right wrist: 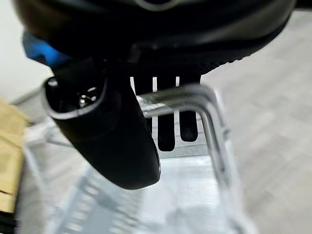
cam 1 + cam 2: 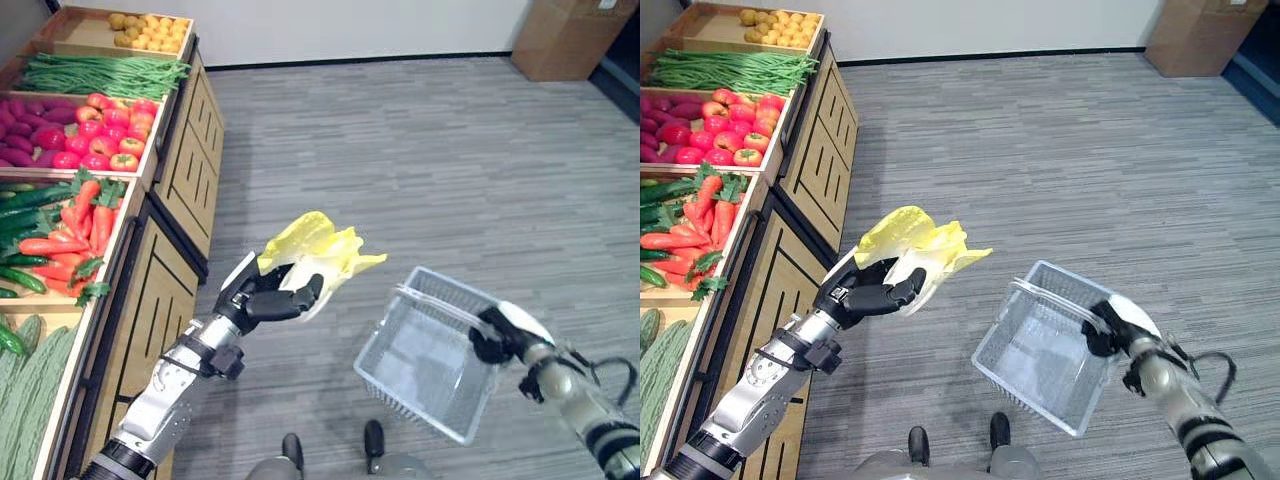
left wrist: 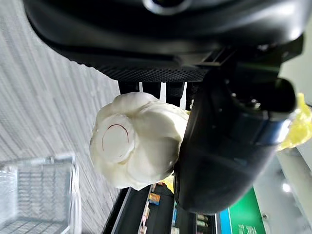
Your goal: Get the vegetables into the basket
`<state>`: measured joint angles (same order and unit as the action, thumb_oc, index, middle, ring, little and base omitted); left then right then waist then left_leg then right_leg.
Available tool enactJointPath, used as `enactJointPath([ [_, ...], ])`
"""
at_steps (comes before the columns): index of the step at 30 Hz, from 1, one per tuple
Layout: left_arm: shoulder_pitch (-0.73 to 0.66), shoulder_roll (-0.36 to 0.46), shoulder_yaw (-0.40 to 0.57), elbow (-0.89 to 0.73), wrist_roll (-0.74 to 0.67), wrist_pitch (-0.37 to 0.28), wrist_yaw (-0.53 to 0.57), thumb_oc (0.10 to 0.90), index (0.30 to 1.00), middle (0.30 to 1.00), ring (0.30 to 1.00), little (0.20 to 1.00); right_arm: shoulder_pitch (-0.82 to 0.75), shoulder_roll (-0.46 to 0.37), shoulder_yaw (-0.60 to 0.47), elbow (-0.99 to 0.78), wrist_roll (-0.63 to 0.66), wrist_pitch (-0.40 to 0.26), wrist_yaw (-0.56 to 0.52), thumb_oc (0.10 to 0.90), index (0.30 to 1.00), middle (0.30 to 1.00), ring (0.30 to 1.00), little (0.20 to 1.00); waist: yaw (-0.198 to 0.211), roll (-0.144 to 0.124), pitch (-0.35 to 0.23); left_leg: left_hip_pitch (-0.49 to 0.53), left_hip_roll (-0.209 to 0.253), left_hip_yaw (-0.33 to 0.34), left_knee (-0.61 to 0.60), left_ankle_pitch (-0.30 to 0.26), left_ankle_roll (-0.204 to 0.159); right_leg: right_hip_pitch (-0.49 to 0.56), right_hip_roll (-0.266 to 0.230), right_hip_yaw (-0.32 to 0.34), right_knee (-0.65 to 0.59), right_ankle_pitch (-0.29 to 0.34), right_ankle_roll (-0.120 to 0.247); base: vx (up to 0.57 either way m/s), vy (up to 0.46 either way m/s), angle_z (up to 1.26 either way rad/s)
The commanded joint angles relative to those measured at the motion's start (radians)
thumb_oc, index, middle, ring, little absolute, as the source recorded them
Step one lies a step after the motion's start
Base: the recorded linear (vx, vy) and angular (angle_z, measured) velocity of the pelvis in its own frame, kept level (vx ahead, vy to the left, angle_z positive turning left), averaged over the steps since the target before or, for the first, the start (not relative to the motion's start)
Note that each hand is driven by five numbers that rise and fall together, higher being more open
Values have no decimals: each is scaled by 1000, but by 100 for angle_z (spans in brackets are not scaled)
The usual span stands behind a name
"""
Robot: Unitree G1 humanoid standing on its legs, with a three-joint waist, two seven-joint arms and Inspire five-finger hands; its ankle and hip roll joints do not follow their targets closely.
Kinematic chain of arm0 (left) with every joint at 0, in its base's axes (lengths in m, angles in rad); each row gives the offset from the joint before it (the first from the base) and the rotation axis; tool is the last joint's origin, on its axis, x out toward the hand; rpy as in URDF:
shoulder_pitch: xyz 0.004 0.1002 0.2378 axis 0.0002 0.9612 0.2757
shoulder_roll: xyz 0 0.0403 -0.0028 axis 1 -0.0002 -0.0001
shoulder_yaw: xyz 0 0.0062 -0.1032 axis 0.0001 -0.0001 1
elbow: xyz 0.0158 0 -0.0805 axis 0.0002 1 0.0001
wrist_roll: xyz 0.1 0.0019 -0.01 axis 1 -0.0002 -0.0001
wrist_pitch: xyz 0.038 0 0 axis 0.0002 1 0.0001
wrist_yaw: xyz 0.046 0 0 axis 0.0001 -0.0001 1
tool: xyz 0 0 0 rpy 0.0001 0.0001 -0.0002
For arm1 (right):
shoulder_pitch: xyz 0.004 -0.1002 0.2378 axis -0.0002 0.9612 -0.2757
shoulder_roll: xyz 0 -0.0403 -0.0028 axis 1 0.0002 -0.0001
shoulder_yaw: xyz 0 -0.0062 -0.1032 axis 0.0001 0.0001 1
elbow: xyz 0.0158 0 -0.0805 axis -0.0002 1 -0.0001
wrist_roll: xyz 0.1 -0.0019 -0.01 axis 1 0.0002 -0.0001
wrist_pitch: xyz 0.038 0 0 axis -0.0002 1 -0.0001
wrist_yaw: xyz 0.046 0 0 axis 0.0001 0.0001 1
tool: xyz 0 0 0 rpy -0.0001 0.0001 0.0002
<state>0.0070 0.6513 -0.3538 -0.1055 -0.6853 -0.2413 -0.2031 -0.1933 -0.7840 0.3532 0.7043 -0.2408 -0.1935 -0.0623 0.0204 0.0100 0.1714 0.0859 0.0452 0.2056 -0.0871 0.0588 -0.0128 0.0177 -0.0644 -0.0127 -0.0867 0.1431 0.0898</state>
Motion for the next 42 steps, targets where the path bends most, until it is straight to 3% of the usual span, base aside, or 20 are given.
enactJointPath([
  [1,-135,8,-24,-128,22,-116,-11,400,300,300,300,300,-184,-22,21,-26,56,-72,-68,400,300,300,300,300,14,-66,-99,-7,33,-17,0,-12,-74,26,-94,53,5,-43,97,0,0,0],
  [16,-302,58,-195,-146,80,-107,-38,400,300,300,300,300,-385,35,147,39,105,-62,-55,400,300,300,300,300,21,-63,-108,-6,37,-11,0,-19,-76,21,-93,60,-1,-38,97,0,0,0],
  [26,-395,137,-334,-104,100,-98,-93,400,300,300,300,300,-430,50,150,-99,261,-82,-19,400,300,300,300,300,1,-54,-104,6,39,8,0,-25,-79,14,-91,77,0,-33,101,10,4,-5],
  [42,-433,139,-424,20,267,-110,-77,400,300,300,300,300,-382,18,156,-400,401,-116,68,400,300,300,300,300,-18,-56,-114,18,42,22,0,-32,-79,14,-90,85,3,-37,103,4,0,-3],
])
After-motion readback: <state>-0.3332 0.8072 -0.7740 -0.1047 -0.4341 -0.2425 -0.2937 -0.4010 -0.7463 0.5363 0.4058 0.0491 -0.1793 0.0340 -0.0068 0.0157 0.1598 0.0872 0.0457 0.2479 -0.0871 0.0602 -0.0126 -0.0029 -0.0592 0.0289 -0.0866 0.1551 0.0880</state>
